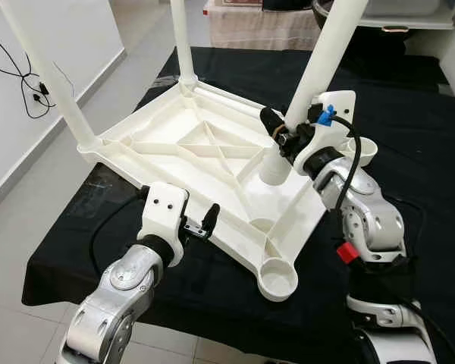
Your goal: Building children table
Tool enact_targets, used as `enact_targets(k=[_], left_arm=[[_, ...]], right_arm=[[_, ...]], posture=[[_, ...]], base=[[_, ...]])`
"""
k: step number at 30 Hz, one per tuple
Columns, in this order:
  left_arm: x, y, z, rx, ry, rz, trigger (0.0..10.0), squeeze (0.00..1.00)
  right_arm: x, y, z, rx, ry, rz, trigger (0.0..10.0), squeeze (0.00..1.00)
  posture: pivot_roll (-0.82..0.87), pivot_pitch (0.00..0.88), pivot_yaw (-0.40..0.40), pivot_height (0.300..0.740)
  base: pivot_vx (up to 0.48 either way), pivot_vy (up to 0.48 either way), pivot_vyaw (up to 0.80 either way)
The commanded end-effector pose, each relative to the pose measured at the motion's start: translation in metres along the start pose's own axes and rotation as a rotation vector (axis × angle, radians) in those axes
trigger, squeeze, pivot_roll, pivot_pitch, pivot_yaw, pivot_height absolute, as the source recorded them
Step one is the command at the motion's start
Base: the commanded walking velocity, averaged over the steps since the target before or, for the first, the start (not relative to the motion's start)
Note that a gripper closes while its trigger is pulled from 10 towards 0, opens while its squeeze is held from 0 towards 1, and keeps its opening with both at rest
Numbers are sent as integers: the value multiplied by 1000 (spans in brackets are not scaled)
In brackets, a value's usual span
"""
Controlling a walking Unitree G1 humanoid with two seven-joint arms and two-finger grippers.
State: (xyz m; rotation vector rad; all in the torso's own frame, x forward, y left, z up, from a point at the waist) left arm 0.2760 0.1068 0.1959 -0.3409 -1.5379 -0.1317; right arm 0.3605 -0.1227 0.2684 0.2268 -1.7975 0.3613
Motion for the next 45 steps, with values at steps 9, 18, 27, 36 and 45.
enact_targets(k=[9,18,27,36,45], left_arm=[[1,-3,-1,-7,-8,-12,10000,0],[6,-6,1,-83,-36,0,10000,0],[9,9,17,-50,-77,35,10000,0],[7,19,27,-16,-95,35,10000,0],[6,24,23,6,-136,45,10000,0]], right_arm=[[-2,7,3,34,1,-1,10000,0],[-1,9,4,51,-9,-2,10000,0],[0,11,4,58,-17,14,10000,0],[-3,10,3,55,-18,22,10000,0],[-6,7,1,40,-25,30,10000,0]], posture=[[-44,194,8,740],[-46,192,7,740],[-45,197,12,740],[-35,173,11,740],[-32,128,6,740]], base=[[-316,0,0],[-60,0,0],[0,0,0],[0,0,0],[0,0,0]])
Point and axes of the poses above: a point about 5 cm out from each wrist's last joint towards the gripper, its own z axis pointing back from the gripper into the wrist, its own x axis along the axis of the wrist's last joint, y = z × x, the point moved 2 cm from there along -z, pointing out of the wrist towards the gripper, and after that the axes turned 12 degrees about z, right-handed, at the moved point
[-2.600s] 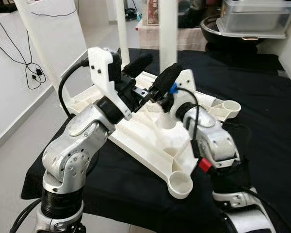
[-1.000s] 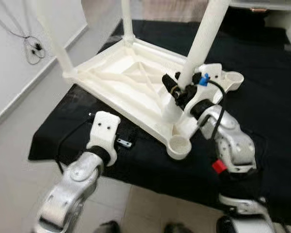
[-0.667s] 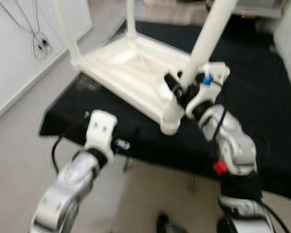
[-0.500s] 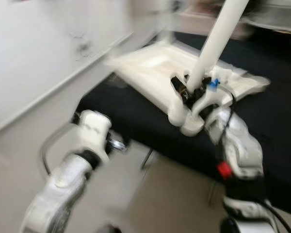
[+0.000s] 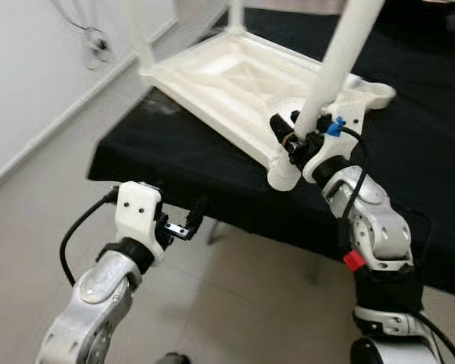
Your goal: Building children table
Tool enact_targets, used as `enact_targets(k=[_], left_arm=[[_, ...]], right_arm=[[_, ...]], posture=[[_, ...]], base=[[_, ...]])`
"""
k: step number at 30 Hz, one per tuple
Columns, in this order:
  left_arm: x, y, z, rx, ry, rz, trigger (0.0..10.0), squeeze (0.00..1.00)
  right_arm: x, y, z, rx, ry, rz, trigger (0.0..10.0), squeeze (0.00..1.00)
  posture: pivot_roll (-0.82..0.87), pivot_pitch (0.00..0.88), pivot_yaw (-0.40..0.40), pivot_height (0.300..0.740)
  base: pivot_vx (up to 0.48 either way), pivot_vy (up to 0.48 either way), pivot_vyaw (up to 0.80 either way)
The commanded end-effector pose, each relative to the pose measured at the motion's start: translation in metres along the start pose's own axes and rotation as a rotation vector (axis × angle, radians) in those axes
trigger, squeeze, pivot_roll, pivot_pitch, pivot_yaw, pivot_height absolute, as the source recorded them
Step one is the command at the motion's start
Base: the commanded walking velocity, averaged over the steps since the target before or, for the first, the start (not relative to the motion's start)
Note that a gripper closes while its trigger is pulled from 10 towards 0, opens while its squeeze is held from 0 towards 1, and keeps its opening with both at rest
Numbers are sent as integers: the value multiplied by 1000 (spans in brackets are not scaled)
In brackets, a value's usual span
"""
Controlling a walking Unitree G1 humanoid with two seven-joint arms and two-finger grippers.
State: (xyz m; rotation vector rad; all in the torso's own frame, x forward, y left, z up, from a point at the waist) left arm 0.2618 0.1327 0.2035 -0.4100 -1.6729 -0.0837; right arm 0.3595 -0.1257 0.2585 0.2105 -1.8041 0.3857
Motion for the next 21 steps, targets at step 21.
enact_targets(k=[21], left_arm=[[-15,7,5,23,32,29,10000,0]], right_arm=[[4,14,-1,38,-50,-47,10000,0]], posture=[[-35,81,17,740]], base=[[176,0,-190]])
Point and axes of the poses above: a point about 5 cm out from each wrist's last joint towards the gripper, its own z axis pointing back from the gripper into the wrist, its own x axis along the axis of the wrist's last joint, y = z × x, the point moved 2 cm from there along -z, pointing out of the wrist towards the gripper, and after that the axes turned 12 degrees about z, right-handed, at the moved point
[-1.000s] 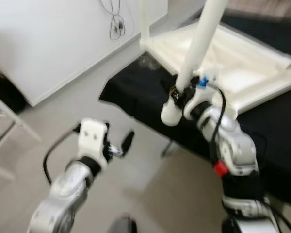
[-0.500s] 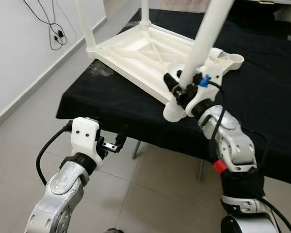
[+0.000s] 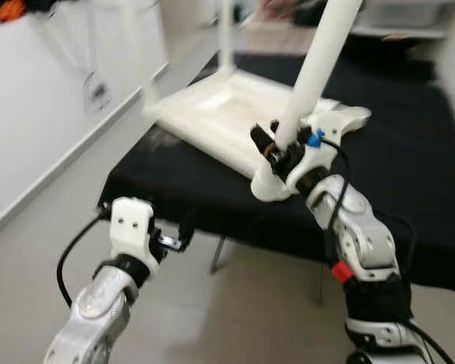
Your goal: Building children table
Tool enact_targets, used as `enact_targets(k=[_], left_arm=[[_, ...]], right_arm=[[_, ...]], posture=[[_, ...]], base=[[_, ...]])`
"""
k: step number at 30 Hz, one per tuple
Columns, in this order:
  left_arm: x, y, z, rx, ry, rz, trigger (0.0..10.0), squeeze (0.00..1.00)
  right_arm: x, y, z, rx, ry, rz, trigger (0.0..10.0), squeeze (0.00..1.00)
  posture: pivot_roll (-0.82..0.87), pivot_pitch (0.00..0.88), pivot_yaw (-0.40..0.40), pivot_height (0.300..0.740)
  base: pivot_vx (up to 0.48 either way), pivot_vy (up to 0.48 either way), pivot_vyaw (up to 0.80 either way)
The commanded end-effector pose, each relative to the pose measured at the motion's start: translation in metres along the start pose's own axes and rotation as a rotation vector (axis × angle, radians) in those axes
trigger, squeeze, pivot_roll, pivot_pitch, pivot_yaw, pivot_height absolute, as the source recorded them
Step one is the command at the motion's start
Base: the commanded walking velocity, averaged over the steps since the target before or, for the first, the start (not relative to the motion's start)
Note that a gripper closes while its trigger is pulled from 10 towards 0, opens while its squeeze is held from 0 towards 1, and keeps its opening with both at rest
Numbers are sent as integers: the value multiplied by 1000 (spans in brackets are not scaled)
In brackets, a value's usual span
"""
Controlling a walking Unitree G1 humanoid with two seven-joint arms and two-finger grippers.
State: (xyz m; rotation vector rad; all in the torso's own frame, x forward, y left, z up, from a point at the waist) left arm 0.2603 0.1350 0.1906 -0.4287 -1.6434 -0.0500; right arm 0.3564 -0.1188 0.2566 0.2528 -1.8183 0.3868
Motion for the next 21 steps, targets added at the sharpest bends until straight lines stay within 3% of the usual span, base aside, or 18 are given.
enact_targets(k=[1,21], left_arm=[[-3,3,1,11,10,-8,10000,0],[-7,1,2,-10,32,-25,10000,0]], right_arm=[[4,6,-2,17,-27,-22,10000,0],[6,7,-4,38,-28,-9,10000,0]], posture=[[-35,81,17,740],[-21,99,17,740]], base=[[307,0,0],[279,0,0]])
Point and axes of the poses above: a point about 5 cm out from each wrist's last joint towards the gripper, its own z axis pointing back from the gripper into the wrist, its own x axis along the axis of the wrist's last joint, y = z × x, the point moved 2 cm from there along -z, pointing out of the wrist towards the gripper, and after that the axes turned 12 degrees about z, right-handed, at the moved point
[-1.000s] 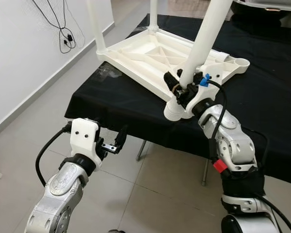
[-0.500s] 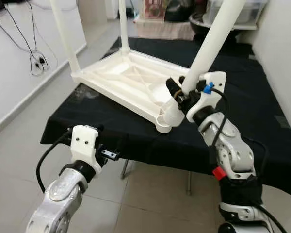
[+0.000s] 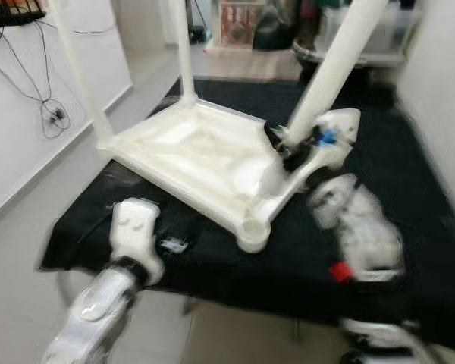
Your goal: Building children table
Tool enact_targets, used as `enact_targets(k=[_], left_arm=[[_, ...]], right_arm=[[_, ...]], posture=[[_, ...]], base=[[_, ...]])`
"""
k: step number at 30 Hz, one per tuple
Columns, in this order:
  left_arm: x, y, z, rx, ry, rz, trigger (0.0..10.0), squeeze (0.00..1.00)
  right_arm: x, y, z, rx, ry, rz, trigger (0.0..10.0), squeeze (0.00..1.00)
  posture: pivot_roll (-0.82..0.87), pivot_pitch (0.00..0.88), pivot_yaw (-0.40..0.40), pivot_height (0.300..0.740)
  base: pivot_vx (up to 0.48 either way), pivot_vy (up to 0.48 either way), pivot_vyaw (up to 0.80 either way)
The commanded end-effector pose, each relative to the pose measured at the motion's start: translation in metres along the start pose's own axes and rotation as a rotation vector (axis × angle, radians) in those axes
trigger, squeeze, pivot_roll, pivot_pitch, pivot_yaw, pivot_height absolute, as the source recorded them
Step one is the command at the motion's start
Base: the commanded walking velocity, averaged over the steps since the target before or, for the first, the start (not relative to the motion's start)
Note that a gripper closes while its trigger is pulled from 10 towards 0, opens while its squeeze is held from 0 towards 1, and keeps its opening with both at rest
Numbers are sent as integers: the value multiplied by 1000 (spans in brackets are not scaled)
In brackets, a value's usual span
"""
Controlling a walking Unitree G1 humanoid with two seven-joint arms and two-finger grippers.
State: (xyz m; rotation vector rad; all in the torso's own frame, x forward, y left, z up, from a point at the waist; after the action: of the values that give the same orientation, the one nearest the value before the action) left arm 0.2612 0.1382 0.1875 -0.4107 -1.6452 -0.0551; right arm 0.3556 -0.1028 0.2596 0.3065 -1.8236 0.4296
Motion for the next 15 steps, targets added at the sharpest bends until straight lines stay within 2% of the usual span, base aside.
enact_targets(k=[1,5,7,8,9,10,11,12,13,14,15], left_arm=[[-6,-6,4,-42,45,-26,10000,0],[-12,-16,13,-109,99,-50,10000,0],[-27,-32,31,-212,201,-27,10000,0],[-27,-32,31,-212,201,-27,10000,0],[-33,-37,40,-249,238,-24,10000,0],[-37,-41,48,-259,269,-6,10000,0],[-37,-41,48,-259,269,-6,10000,0],[-40,-41,52,-256,282,4,10000,0],[-36,-39,58,-217,262,2,10000,0],[-36,-39,58,-217,262,2,10000,0],[-33,-38,59,-198,247,-7,10000,0]], right_arm=[[3,-7,2,-5,-14,5,10000,0],[4,-5,2,53,-21,5,10000,0],[7,3,4,197,-62,-24,10000,0],[7,3,4,197,-62,-24,10000,0],[10,6,6,255,-82,-43,10000,0],[13,13,12,374,-108,-55,10000,0],[13,13,12,374,-108,-55,10000,0],[15,18,16,450,-121,-61,10000,0],[17,25,31,656,-124,-68,10000,0],[17,25,31,656,-124,-68,10000,0],[16,27,36,719,-114,-64,10000,0]], posture=[[-17,104,18,740],[-11,115,19,740],[3,145,16,740],[3,145,16,740],[5,150,15,740],[13,172,11,740],[13,172,11,740],[13,172,11,740],[22,211,-1,740],[22,211,-1,740],[22,211,-1,740]], base=[[0,0,0],[0,0,0],[0,0,0],[0,0,0],[0,0,0],[0,0,0],[0,0,0],[0,0,0],[0,0,0],[0,0,0],[0,0,0]])
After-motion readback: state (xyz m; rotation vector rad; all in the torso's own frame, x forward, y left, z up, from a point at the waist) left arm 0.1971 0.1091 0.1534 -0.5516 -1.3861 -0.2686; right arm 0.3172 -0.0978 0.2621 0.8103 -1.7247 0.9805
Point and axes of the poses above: a point about 5 cm out from each wrist's last joint towards the gripper, its own z axis pointing back from the gripper into the wrist, its own x axis along the axis of the wrist's last joint, y = z × x, the point moved 2 cm from there along -z, pointing out of the wrist towards the gripper, and after that the axes turned 12 degrees about z, right-handed, at the moved point
